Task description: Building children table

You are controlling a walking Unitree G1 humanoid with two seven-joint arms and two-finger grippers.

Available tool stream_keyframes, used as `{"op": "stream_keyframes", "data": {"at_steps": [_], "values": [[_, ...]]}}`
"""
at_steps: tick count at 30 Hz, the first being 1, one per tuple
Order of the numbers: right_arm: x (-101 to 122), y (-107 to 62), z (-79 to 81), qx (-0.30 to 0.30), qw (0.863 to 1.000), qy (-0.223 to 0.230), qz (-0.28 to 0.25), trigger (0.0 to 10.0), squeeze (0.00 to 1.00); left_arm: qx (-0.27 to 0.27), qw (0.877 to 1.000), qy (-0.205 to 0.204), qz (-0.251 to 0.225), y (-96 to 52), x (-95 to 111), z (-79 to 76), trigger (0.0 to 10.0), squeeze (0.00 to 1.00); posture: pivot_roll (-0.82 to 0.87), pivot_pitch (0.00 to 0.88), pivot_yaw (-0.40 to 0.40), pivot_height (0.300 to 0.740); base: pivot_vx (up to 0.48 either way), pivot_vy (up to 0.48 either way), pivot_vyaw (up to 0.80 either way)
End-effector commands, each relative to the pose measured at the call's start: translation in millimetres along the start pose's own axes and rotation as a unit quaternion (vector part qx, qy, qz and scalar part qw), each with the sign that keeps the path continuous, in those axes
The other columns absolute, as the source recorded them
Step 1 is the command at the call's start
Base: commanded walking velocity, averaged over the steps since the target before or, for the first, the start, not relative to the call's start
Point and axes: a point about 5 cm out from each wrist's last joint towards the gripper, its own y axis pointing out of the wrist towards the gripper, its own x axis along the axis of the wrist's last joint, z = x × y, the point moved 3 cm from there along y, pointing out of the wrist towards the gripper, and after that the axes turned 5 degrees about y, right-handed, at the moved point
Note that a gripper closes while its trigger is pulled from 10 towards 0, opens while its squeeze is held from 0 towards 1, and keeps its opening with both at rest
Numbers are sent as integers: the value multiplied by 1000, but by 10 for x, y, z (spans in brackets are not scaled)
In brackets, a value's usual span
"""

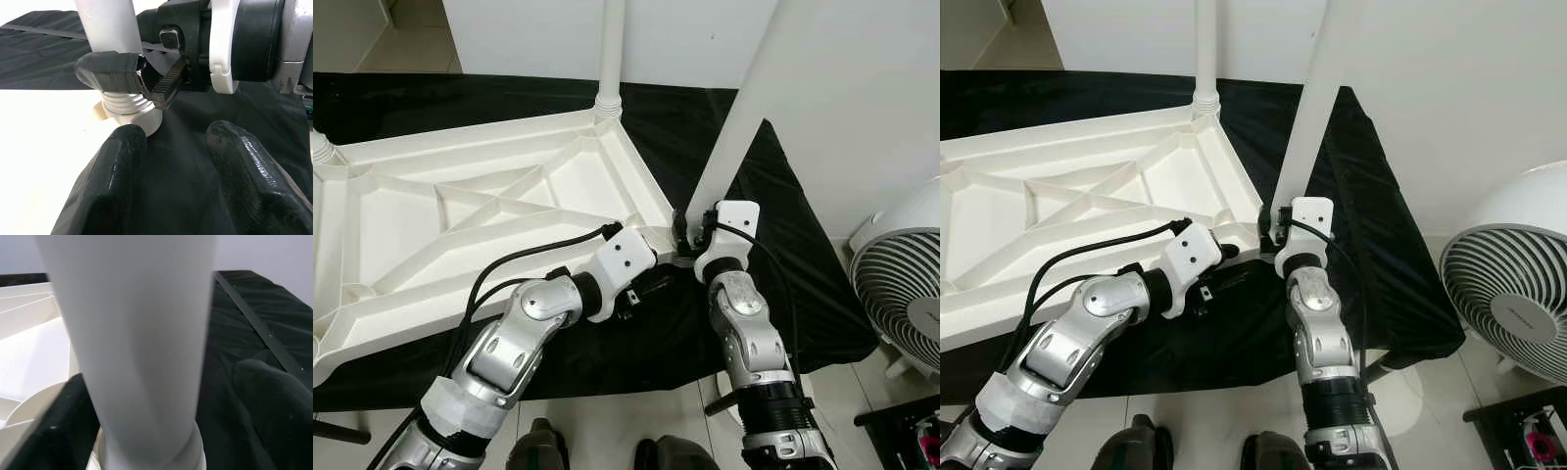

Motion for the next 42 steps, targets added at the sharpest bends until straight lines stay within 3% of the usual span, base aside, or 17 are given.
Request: {"op": "stream_keyframes", "data": {"at_steps": [1,9,10,11,14,18,30,31,33,34,42], "values": [[55,17,-50,19,1000,-2,-4,10000,1000,-8,1000,-1,6,-7,-14,-32,10000,0,-25,55,-43,740,0,0,0],[66,95,-46,83,996,-11,14,10000,1000,-7,1000,0,7,-7,-10,-16,10000,0,-23,58,-42,740,0,0,0],[60,119,-33,103,994,-18,20,10000,82,-6,1000,0,7,-8,-10,-9,10000,0,-21,57,-41,740,0,0,0],[55,143,-18,125,992,-22,27,10000,0,-5,1000,0,7,-8,-11,-2,10000,0,-17,55,-40,740,0,0,0],[50,195,59,208,976,-51,34,10000,0,-3,1000,2,8,-10,-7,13,10000,0,-12,50,-39,740,0,0,0],[36,237,98,257,963,-72,44,10000,0,-1,1000,3,8,-11,0,26,10000,0,1,46,-40,740,0,0,0],[-93,264,67,337,932,-110,79,10000,0,6,1000,6,10,-31,0,41,10000,0,24,39,-47,740,0,0,0],[-116,261,38,344,929,-105,81,471,0,6,1000,6,11,-38,-2,43,10000,0,27,38,-46,740,0,0,0],[-137,256,9,350,928,-100,82,471,0,7,1000,7,12,-44,-5,45,10000,0,27,38,-46,740,0,0,0],[-148,246,1,354,927,-96,85,0,0,7,1000,7,12,-48,-6,45,10000,0,29,36,-44,740,0,0,0],[-203,230,-45,350,928,-92,90,0,0,6,1000,8,13,-54,-8,53,10000,0,26,37,-38,740,0,0,0]]}}
